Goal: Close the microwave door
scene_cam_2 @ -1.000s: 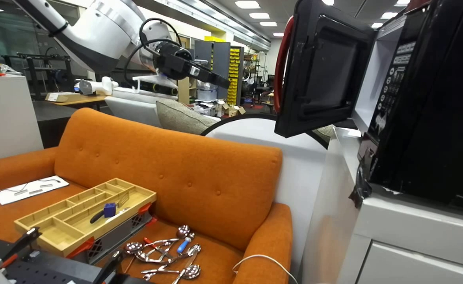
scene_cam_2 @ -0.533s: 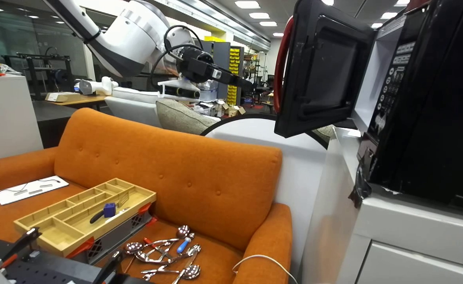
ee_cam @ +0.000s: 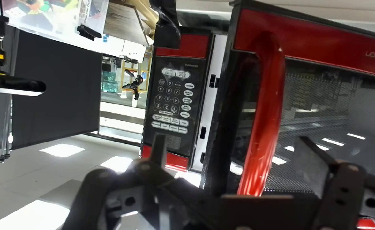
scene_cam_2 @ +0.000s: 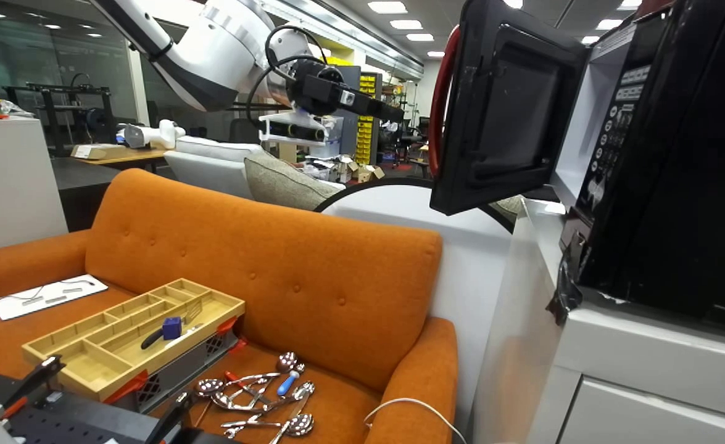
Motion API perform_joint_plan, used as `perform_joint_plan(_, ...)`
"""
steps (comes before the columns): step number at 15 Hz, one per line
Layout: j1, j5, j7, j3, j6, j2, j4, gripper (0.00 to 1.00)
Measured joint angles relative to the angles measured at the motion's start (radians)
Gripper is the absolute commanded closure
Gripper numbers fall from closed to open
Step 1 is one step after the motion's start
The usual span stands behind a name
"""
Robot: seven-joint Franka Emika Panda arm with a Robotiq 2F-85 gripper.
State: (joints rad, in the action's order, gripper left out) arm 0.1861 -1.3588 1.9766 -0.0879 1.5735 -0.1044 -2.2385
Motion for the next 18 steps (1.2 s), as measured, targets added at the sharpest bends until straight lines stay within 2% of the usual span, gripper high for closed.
perform_joint_plan(9, 0.007, 0.005, -0.009, -0.095, -0.009, 0.152, 0.107, 0.0)
perform_joint_plan(18, 0.009, 0.009, -0.013, -0.111, -0.009, 0.199, 0.186, 0.0)
